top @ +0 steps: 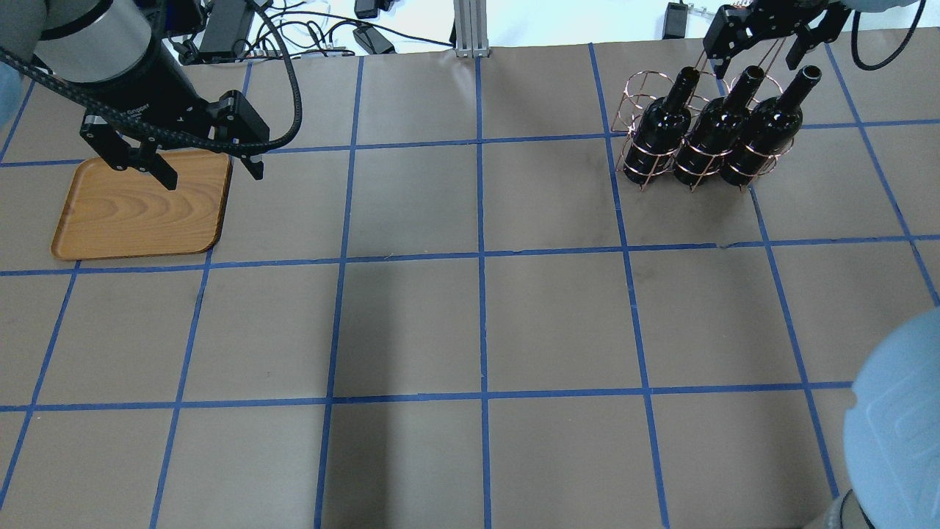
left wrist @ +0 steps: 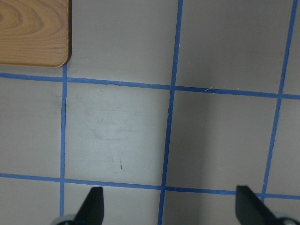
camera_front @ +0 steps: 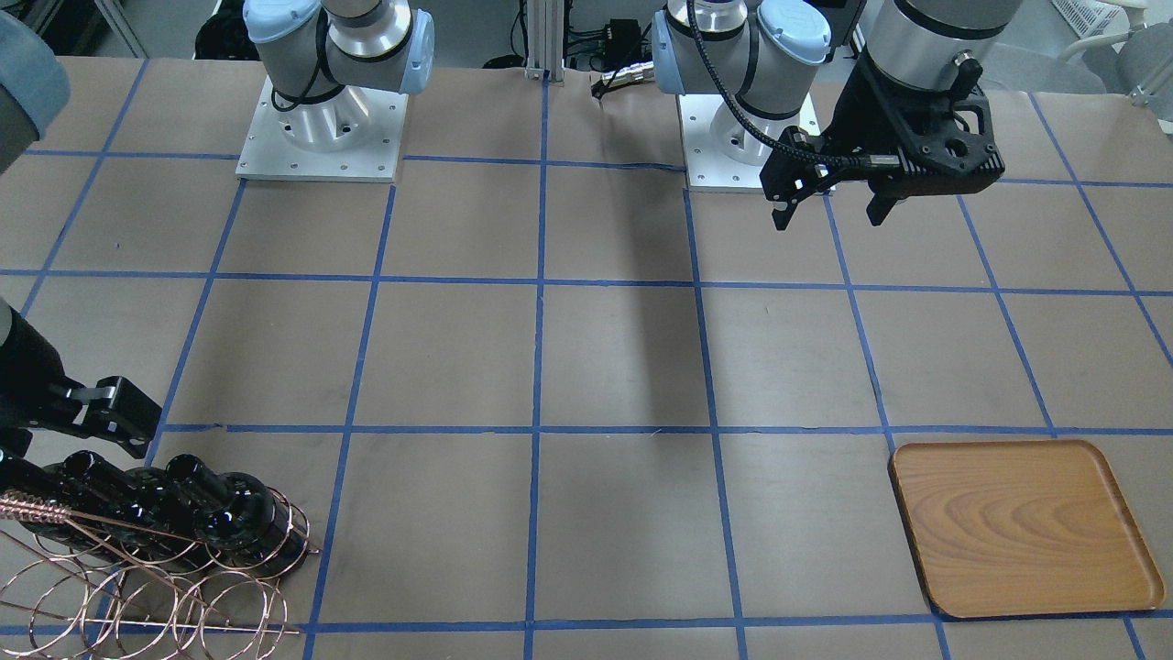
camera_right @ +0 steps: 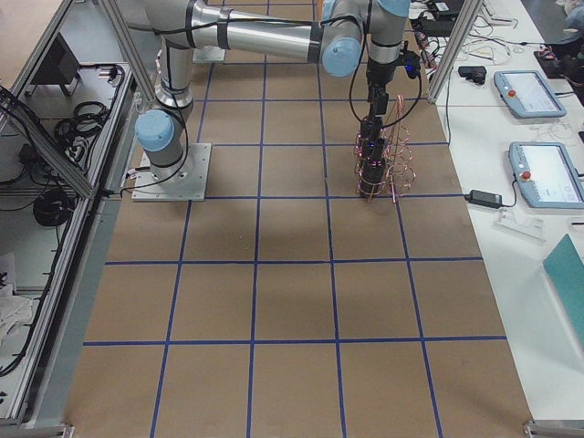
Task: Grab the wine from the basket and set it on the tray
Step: 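Close the right gripper on the neck of the nearest dark bottle, then lift the bottle out of the rack with the right gripper, then carry the bottle toward the tray and lower it onto the table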
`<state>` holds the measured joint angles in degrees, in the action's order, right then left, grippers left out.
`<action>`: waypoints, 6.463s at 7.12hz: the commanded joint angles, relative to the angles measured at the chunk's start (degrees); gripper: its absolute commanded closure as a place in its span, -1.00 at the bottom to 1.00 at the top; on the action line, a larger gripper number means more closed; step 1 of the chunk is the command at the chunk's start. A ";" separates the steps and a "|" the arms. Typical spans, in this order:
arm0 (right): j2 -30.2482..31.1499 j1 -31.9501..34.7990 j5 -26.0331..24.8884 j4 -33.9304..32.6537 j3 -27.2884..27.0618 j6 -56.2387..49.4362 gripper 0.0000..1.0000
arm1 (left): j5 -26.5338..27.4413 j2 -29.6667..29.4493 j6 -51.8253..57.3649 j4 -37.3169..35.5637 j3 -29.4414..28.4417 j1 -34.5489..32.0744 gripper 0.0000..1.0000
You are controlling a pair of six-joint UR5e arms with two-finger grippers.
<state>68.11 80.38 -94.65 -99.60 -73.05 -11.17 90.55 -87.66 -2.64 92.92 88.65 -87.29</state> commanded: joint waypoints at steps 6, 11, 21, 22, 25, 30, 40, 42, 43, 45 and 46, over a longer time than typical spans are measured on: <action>-3.51 -0.84 1.13 -2.62 -1.13 -2.19 -0.12 | -0.02 -0.15 0.00 -0.20 0.03 0.02 -1.00; -2.98 -1.63 1.31 -2.36 -1.04 -1.93 0.73 | -0.02 -0.06 0.00 -0.20 0.03 0.02 -1.00; 13.45 10.26 1.48 15.66 -3.83 17.51 0.72 | 0.07 -0.15 0.00 -0.72 -0.06 0.37 -1.00; 13.45 15.10 1.92 12.79 -7.60 24.72 0.74 | -0.28 -0.67 0.09 -1.07 -0.06 0.45 -1.00; 11.88 28.29 2.27 7.58 -11.76 44.51 0.76 | -0.28 -0.94 13.57 -4.24 -1.02 8.84 -1.00; 2.04 48.88 2.36 -3.75 -9.23 69.82 0.77 | 0.07 -0.94 25.75 -4.15 -1.11 16.89 -1.00; -4.57 54.09 2.45 -3.94 -1.04 79.02 0.75 | -0.11 -1.03 26.02 -4.86 -0.50 16.80 -1.00; -4.65 54.09 2.36 -5.33 -1.13 79.28 0.04 | -0.02 -0.94 26.02 -4.77 -0.15 16.80 -1.00; -4.74 54.00 2.36 -5.60 -1.04 79.89 -0.43 | -0.20 -1.11 26.02 -5.03 -0.15 16.80 -1.00; -4.22 53.57 2.88 -5.52 -1.13 79.20 -1.00 | -1.07 -1.55 26.02 -4.77 -0.06 16.72 -1.00; -3.08 52.60 3.15 -5.26 -1.04 78.94 -1.00 | -0.73 -1.64 26.02 -4.16 -0.06 16.63 -1.00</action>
<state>64.05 133.81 -91.86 -105.05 -74.15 68.06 89.75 -89.12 23.38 88.27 88.56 -70.58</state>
